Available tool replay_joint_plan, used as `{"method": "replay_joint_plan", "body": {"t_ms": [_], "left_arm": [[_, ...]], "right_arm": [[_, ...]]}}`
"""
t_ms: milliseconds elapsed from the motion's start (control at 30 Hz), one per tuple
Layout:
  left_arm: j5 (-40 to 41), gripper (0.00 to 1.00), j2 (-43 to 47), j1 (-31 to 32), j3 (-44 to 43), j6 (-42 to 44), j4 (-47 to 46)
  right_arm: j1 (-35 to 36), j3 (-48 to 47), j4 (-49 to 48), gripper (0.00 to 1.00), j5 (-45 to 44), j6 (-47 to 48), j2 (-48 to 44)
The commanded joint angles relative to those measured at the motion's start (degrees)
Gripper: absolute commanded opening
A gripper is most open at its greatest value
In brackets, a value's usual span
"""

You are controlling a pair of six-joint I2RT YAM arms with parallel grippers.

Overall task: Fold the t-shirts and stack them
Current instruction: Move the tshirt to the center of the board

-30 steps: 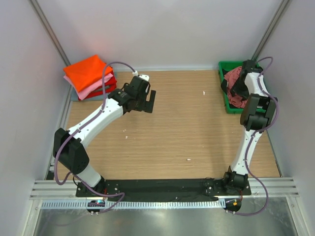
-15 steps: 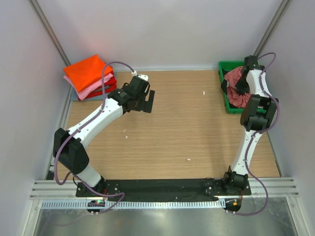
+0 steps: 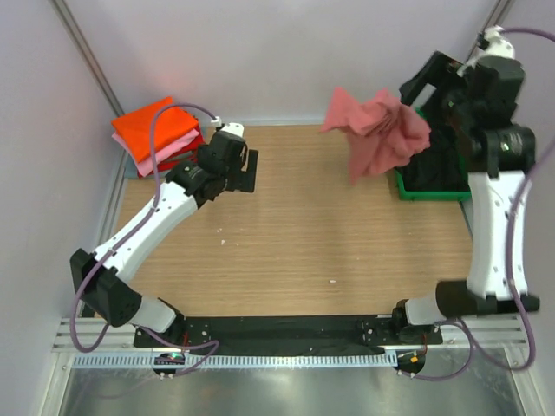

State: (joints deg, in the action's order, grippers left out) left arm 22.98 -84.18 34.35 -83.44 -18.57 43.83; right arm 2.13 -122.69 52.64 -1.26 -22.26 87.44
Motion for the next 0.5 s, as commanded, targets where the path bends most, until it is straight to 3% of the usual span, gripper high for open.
{"method": "replay_joint_plan", "body": {"t_ms": [0,133,233,367,467], "left_arm": [[0.8,1.0,5.7,-0.2,-0.2,-2.8,3.1],[-3.5,1.0,12.4,-0.2,7.2,-9.6,5.1],[-7.0,1.0,18.6,-0.2,16.0,-15.2,4.6],[-8.7,1.0,27.6,-0.2,25.3,-21.5,4.5],[-9.7,0.98,33.6,-0.2,31.8,-25.3,3.5]], "right_arm": [[-2.1,16.0,0.5,1.0,2.0,-0.3,-4.5],[-2.1,41.2,-1.9,1.0,-1.6,-0.9,-11.6],[-2.1,54.4,-7.5,1.0,-0.8,-3.8,-19.5],[0.5,65.5,-10.1,1.0,7.3,-5.9,-25.6],[3.0,71.0,-10.5,1.0,7.6,-6.6,-30.2]]}}
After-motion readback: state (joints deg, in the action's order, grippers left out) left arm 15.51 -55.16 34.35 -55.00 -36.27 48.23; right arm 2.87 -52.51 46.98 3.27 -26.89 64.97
